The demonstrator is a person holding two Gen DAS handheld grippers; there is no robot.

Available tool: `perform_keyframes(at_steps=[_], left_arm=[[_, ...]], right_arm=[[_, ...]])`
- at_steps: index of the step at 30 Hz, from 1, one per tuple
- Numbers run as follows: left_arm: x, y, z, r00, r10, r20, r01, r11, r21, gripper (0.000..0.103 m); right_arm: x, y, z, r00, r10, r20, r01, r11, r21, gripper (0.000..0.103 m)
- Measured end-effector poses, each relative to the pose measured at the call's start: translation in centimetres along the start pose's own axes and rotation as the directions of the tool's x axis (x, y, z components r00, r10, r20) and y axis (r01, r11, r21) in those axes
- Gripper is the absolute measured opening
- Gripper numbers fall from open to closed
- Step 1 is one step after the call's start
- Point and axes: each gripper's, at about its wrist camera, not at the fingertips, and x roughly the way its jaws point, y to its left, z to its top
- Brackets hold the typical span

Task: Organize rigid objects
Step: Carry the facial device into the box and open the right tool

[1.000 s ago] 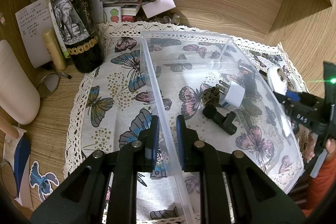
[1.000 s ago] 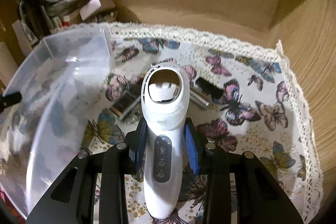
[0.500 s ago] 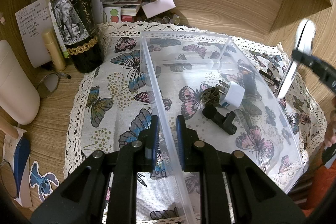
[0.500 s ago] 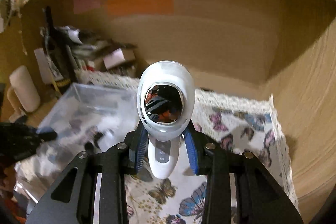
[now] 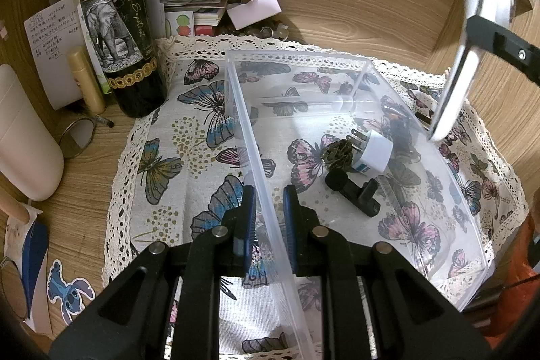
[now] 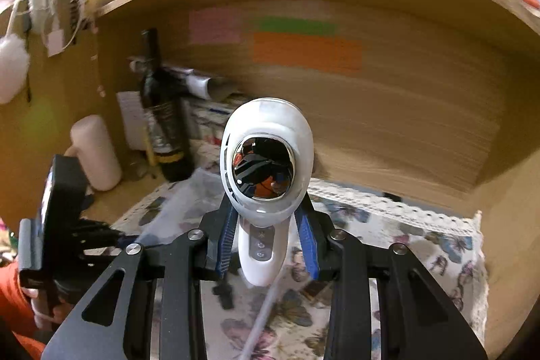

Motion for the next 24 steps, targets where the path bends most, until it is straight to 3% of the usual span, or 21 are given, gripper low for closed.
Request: perform_keyframes(at_steps=[6, 13, 24], left_arm=[[0.0, 0.0, 0.0, 1.000, 0.000, 0.000, 0.000, 1.000, 0.000, 0.016], [0.1, -0.2, 0.1, 1.000, -0.005, 0.003, 0.005, 1.000, -0.001, 0.017], [0.1, -0.3, 0.2, 1.000, -0.006, 0.003, 0.006, 1.000, 0.000, 0.017]], right_arm=[[2.3, 2.9, -0.7, 0.995, 0.061, -0.073, -0.066, 0.996, -0.061, 0.031], [4.3, 3.9, -1.5, 0.980, 0.126, -0.155, -0.133, 0.991, -0.033, 0.031], [8.8, 4.0, -3.6, 0.923, 0.156, -0.353, -0.172, 0.985, -0.013, 0.031]])
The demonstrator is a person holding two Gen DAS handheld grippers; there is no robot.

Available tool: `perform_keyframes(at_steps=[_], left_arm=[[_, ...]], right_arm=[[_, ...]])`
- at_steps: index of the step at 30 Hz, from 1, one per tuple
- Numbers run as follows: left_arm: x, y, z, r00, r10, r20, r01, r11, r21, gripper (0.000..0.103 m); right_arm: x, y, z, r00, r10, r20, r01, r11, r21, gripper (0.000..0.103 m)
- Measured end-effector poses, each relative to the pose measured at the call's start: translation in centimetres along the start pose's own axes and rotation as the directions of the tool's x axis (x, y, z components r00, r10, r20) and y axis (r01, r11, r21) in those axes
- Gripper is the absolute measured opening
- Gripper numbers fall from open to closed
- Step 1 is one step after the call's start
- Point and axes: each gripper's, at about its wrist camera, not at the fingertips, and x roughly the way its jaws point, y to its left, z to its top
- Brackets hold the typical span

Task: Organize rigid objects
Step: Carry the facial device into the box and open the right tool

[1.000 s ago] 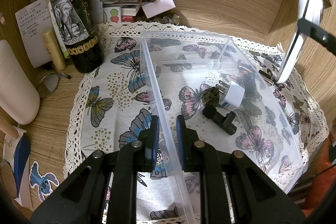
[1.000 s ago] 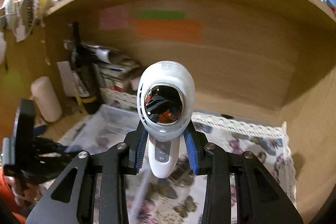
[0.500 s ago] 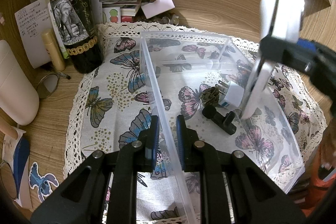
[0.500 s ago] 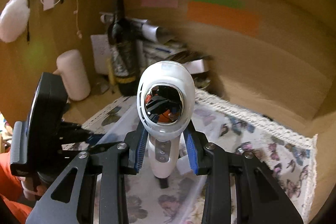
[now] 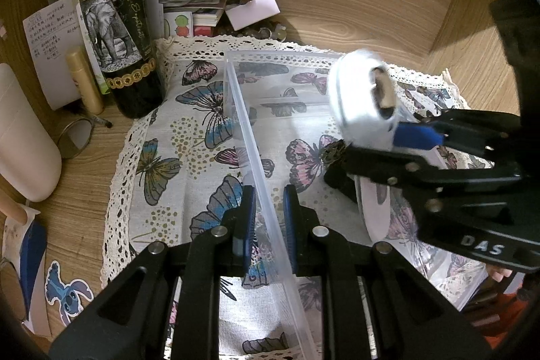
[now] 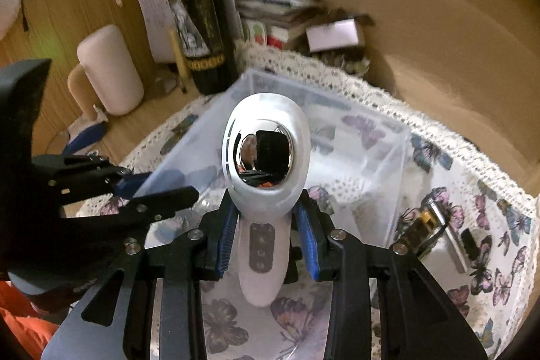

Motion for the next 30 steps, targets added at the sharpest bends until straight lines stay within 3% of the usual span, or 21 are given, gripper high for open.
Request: perform_keyframes(at_steps=[8, 17, 23, 30], left_arm=[[0.0, 0.0, -0.1, 1.000, -0.001, 0.001, 0.001, 1.000, 0.001, 0.017], [-0.1, 0.1, -0.1, 1.000, -0.001, 0.003, 0.001, 1.000, 0.003, 0.016], [-0.1, 0.1, -0.1, 1.000, -0.004, 0.007, 0.004, 1.000, 0.005, 0.016], [-0.1, 0.2, -0.1, 1.000, -0.005, 0.008, 0.005, 1.000, 0.005, 0.016]], right_arm=[[1.1, 0.0, 0.2, 0.998, 0.020, -0.062, -0.021, 1.000, -0.012, 0.035], [-0.7, -0.2, 0.2, 1.000, -0.021, 0.023, 0.021, 1.000, -0.008, 0.040], [-4.1, -1.8, 0.3, 0.988, -0.093, 0.121, 0.090, 0.996, 0.030, 0.044], [-8.1, -6.6, 0.0, 0.946, -0.250, 0.205, 0.220, 0.963, 0.155, 0.052]])
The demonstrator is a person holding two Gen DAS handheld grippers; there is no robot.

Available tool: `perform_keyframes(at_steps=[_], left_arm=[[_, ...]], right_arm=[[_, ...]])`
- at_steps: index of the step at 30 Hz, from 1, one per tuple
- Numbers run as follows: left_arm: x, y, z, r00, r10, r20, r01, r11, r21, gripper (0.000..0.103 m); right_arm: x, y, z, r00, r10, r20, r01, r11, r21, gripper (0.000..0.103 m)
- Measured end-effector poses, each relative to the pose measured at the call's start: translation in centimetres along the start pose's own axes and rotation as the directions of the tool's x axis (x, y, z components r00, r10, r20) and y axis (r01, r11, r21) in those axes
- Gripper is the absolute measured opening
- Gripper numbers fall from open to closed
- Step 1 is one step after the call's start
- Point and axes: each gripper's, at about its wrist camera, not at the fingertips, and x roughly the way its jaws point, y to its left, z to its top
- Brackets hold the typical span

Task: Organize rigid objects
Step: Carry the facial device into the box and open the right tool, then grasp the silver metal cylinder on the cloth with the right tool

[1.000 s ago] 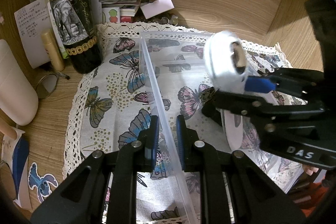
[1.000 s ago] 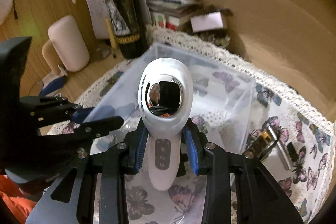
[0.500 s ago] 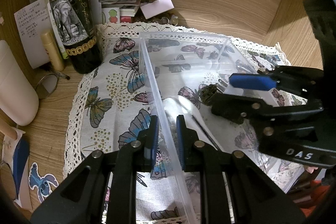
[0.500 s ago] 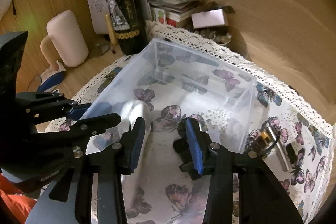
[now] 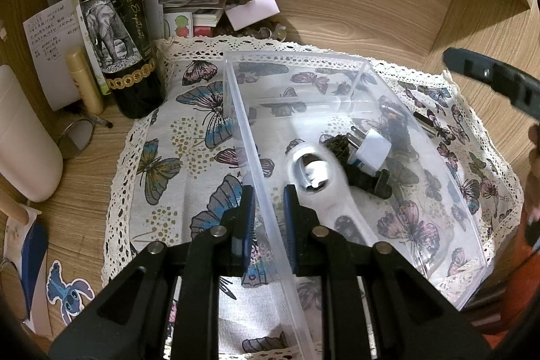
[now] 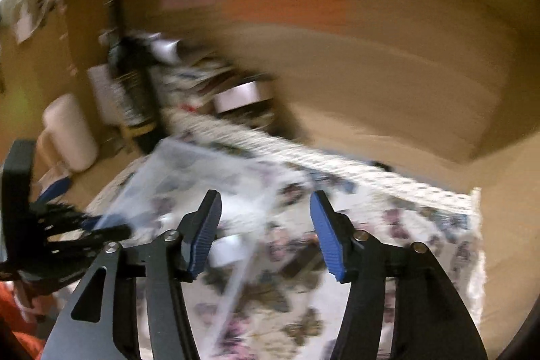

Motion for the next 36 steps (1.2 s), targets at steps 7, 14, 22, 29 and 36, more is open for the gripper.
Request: perform_keyframes(at_steps=[7, 14, 22, 29, 36], left_arm=[[0.0, 0.0, 0.0, 1.000, 0.001, 0.000, -0.001, 1.000, 0.001, 0.017], [-0.1, 0.3, 0.0, 1.000, -0.011, -0.005, 0.011, 1.000, -0.013, 0.017], [0.0, 0.2, 0.0, 1.000, -0.002, -0.005, 0.002, 1.000, -0.005, 0.017], [0.2, 0.3, -0.1, 1.000, -0.006, -0.005, 0.006, 1.000, -0.009, 0.017], [0.3, 0.5, 0.0, 1.000, -0.006, -0.007, 0.006, 1.000, -0.009, 0.017]], right_arm=[[1.1, -5.9, -1.3, 0.995, -0.091, -0.048, 0.097, 0.986, 0.134, 0.052], [4.6, -7.5, -4.1, 0.981, -0.130, -0.146, 0.148, 0.981, 0.122, 0.042], [9.4, -8.2, -6.1, 0.955, -0.121, -0.270, 0.151, 0.984, 0.096, 0.037], [10.0, -7.8, -7.4, 0.942, -0.081, -0.325, 0.114, 0.990, 0.085, 0.018], [10.4, -6.2, -7.2, 0.940, -0.086, -0.330, 0.102, 0.994, 0.032, 0.015]])
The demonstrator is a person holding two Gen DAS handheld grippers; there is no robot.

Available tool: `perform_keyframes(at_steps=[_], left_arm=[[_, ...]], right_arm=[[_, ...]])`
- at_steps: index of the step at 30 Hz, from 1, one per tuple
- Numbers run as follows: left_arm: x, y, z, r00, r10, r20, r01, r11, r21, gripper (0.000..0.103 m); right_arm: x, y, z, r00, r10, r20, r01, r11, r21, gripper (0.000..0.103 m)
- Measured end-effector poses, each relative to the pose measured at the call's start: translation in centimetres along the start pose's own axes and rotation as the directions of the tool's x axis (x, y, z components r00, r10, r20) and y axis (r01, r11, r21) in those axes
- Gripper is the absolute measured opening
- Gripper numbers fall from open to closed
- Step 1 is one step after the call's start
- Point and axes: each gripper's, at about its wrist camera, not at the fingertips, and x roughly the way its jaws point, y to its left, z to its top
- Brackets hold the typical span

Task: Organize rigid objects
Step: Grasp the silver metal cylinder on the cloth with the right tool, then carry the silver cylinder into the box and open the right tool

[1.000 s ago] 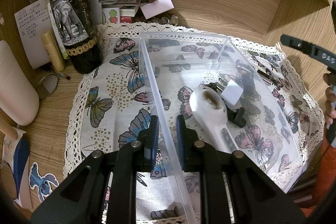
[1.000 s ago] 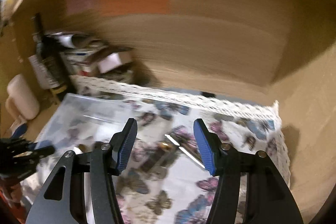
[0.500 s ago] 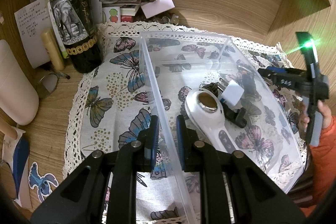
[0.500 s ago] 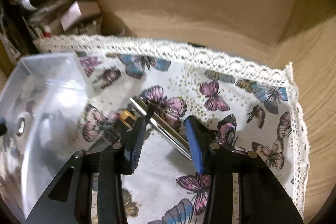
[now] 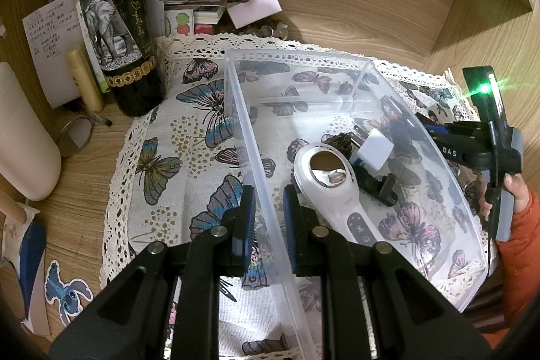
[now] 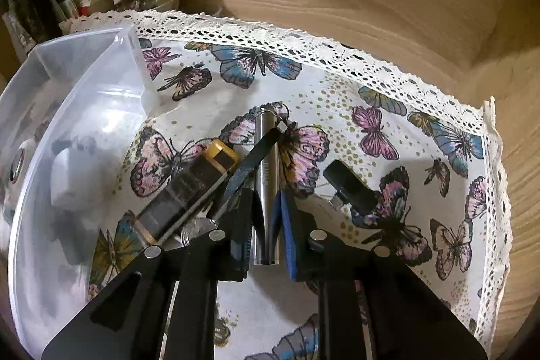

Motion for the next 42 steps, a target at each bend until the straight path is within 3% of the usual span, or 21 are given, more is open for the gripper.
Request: perform_keyframes(at_steps=[8, 25, 29, 37, 42], left_arm=[[0.0, 0.0, 0.0, 1.000, 0.001, -0.001, -0.001, 1.000, 0.001, 0.017], [0.1, 0.1, 0.0, 1.000, 0.003, 0.001, -0.003, 1.000, 0.004, 0.017], [0.0, 0.1, -0.1, 1.000, 0.003, 0.001, -0.003, 1.000, 0.005, 0.017], [0.0, 0.1, -0.1, 1.000, 0.003, 0.001, -0.003, 1.000, 0.004, 0.017], [0.0, 0.1, -0.1, 1.000, 0.003, 0.001, -0.003, 1.000, 0.004, 0.017]], right_arm=[[-0.2, -0.8, 0.2, 0.999, -0.020, 0.033, 0.019, 0.999, 0.027, 0.014], [-8.6, 0.8, 2.1, 0.967, 0.001, 0.255, -0.006, 1.000, 0.016, 0.014], [-10.2, 1.8, 2.4, 0.949, 0.033, 0.315, -0.032, 0.999, -0.006, 0.014], [-15.1, 5.0, 2.8, 0.891, 0.119, 0.439, -0.084, 0.992, -0.098, 0.014], [-16.4, 7.3, 2.5, 0.873, 0.179, 0.453, -0.112, 0.979, -0.170, 0.014]])
